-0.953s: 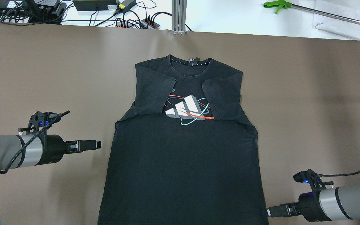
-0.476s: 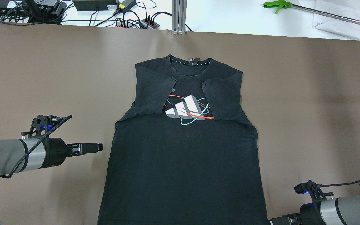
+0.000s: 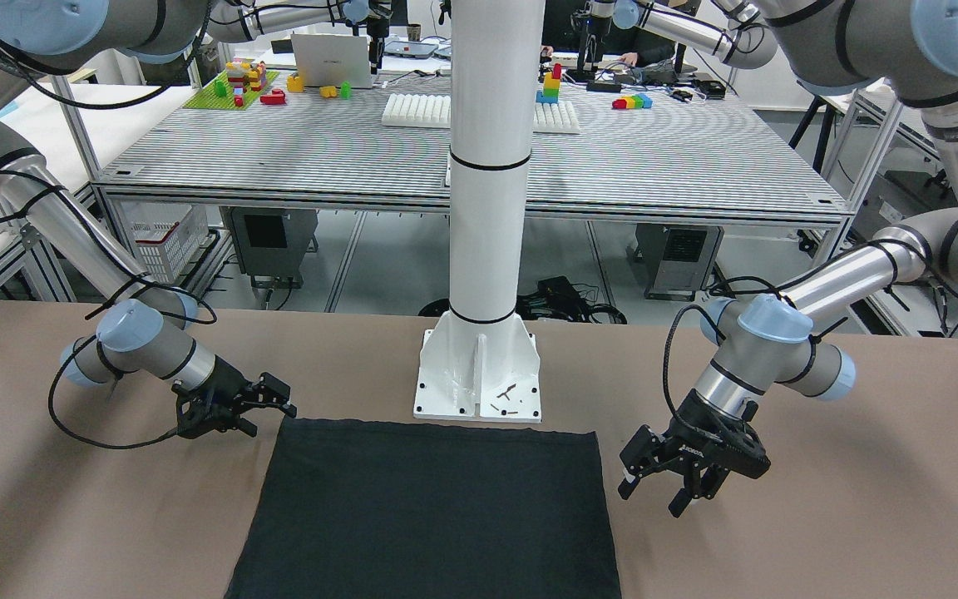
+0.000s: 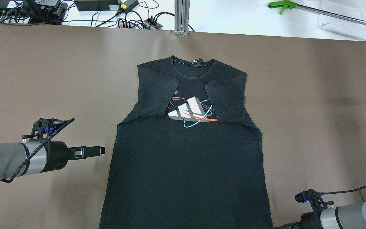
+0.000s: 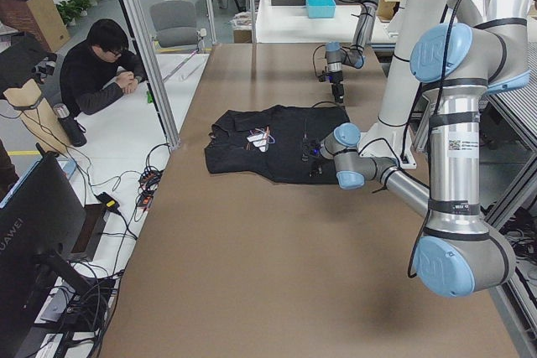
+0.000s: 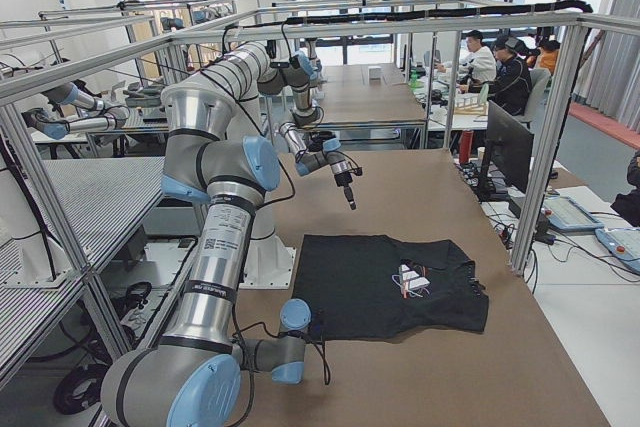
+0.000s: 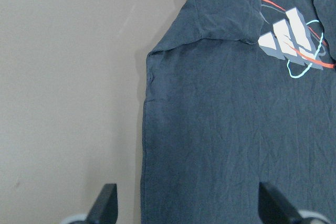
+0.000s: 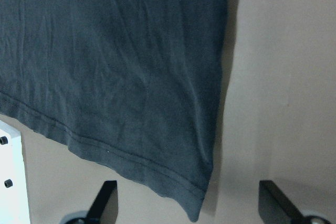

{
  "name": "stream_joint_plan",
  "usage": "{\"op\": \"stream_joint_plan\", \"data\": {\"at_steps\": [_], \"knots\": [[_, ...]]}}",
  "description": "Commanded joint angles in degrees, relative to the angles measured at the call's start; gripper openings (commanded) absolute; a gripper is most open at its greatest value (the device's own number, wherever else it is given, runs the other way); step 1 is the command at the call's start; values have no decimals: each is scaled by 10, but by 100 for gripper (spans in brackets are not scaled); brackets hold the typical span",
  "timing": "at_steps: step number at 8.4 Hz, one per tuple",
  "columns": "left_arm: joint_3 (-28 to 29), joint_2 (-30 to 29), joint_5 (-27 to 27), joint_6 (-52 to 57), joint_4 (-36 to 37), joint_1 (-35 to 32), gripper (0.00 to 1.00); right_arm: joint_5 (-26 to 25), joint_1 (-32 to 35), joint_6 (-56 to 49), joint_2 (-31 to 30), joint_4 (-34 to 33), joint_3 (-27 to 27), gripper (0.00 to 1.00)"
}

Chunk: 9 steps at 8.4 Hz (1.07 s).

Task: Fold clothes
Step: 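Move both grippers down along the shirt sides toward the hem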

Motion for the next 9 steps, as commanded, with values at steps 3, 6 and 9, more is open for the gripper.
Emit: {"op": "stream_joint_plan", "data": {"at_steps": [3,6,9], "knots": [[-1,1,1,0,-1,0,95,-55,-54,15,7,-1,-4,92],[-1,1,1,0,-1,1,95,-66,-51,22,4,0,-2,11],[2,-1,1,0,-1,1,94,-68,-49,24,1,1,-3,0]]}}
